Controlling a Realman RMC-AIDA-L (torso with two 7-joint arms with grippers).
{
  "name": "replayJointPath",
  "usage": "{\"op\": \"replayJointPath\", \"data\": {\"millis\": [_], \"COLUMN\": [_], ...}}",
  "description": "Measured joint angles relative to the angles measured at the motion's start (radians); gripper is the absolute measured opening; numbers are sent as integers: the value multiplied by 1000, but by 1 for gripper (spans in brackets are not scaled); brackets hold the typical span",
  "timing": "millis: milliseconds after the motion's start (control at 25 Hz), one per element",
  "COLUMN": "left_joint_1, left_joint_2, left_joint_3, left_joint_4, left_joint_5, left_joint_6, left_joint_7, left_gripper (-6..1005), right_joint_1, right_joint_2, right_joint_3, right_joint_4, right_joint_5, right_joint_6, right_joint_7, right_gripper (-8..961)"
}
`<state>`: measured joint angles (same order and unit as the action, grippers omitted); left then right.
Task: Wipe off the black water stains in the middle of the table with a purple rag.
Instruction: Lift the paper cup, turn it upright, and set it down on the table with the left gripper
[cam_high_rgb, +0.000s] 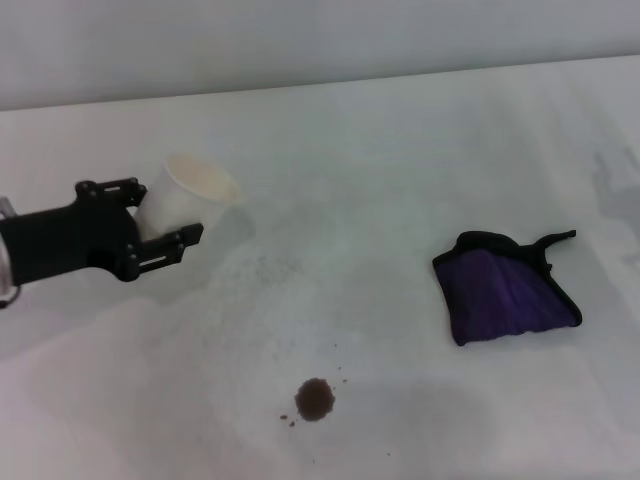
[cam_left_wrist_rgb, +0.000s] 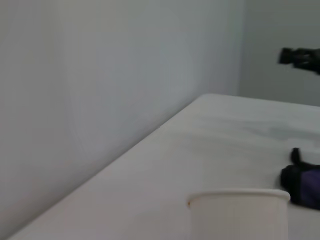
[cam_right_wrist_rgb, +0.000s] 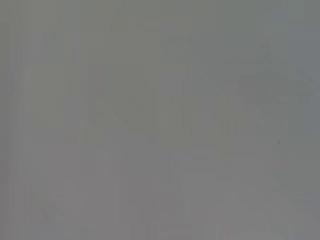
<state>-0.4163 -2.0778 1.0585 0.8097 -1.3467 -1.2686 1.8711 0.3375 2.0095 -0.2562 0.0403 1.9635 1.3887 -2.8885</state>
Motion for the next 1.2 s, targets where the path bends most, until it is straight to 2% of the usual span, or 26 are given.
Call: {"op": "replayJointPath", "data": {"millis": [240,480,960,1200], "left_joint_1": [-38,-29,16,49], "left_joint_2": [-3,-5,-5,-6], "left_joint_3": [1,1,-6,-3], "left_joint_4": [-272,-427,-582,-602], "left_joint_5": [-148,-309,-411,-435], "left_joint_6": [109,139,150,141], "left_joint_7": [235,451,624,669], "left_gripper": [594,552,541,541], "right_joint_1": [-2,-9,-29,-33], "right_joint_2": [0,-2,-3,-3], "right_joint_3": [2,1,0,0], "right_joint_4": [-6,-16,-16,-16], "right_joint_5": [0,0,0,0], "right_joint_6": [-1,-1,2,-3], "right_joint_7": [-12,-12,-12,-12], "right_gripper": [412,411,412,412]}}
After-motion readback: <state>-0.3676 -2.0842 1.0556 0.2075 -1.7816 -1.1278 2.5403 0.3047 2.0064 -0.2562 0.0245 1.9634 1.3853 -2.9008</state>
